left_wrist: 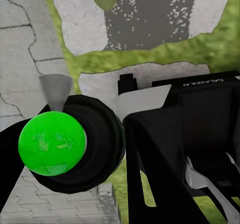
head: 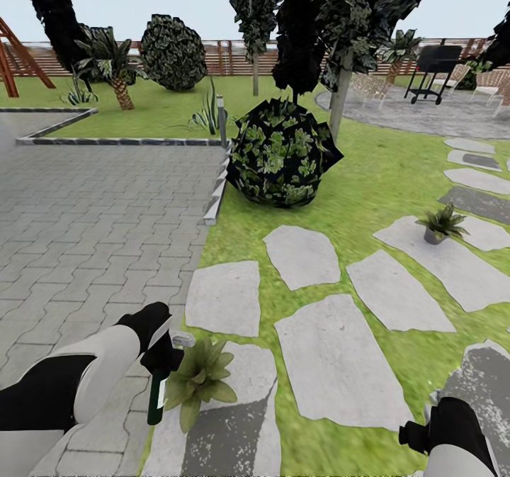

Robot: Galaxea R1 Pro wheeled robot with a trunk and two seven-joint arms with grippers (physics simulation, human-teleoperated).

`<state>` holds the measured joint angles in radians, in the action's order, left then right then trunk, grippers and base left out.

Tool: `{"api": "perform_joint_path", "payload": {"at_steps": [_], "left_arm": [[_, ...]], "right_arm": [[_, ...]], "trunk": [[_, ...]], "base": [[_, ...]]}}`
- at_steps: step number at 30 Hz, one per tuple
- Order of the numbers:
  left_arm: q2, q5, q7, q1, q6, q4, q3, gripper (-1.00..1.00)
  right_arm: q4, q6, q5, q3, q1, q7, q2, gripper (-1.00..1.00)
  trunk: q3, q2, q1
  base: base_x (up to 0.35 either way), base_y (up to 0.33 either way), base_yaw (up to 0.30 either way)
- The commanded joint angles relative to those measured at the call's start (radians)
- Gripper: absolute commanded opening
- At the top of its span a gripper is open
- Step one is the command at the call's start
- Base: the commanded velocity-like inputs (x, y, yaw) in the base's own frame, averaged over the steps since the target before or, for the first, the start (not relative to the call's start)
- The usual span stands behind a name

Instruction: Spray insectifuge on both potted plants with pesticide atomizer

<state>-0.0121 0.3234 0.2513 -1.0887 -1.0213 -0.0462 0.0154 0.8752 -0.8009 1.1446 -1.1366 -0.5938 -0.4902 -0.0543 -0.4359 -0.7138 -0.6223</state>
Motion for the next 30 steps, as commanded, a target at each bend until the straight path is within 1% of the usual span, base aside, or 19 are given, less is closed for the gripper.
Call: {"api": "perform_joint_path", "payload": {"at_steps": [1,21,23,25,27,30], "left_arm": [[0.000,0.011,0.009,0.000,-0.003,-0.001,0.001,-1.00],[0.000,0.010,0.009,0.000,-0.003,-0.001,0.001,-1.00],[-0.001,0.011,0.009,0.000,-0.003,-0.002,0.001,-1.00],[-0.001,0.010,0.009,0.000,-0.003,-0.002,0.004,-1.00],[-0.002,0.010,0.009,0.000,-0.002,-0.003,0.009,-1.00],[-0.002,0.010,0.009,0.000,-0.002,-0.003,0.010,-1.00]], "right_arm": [[0.002,0.000,0.010,-0.004,-0.001,-0.010,-0.001,1.00],[0.010,-0.004,0.009,0.000,-0.003,-0.010,-0.001,1.00],[0.011,-0.005,0.009,0.015,-0.003,-0.010,0.000,1.00],[0.011,-0.006,0.009,0.040,-0.003,-0.010,0.000,1.00],[0.011,-0.006,0.009,0.051,-0.003,-0.010,-0.002,1.00],[0.011,-0.006,0.009,0.055,-0.003,-0.010,-0.003,1.00]], "trunk": [[-0.003,-0.001,0.000],[-0.035,-0.001,0.000],[-0.038,-0.001,0.000],[-0.041,-0.001,0.000],[-0.045,-0.001,0.000],[-0.047,-0.001,0.000]], "base": [[0.000,0.000,0.000],[0.000,0.000,0.000],[0.000,0.000,0.000],[0.000,0.000,0.000],[0.000,0.000,0.000],[0.009,0.000,0.000]]}}
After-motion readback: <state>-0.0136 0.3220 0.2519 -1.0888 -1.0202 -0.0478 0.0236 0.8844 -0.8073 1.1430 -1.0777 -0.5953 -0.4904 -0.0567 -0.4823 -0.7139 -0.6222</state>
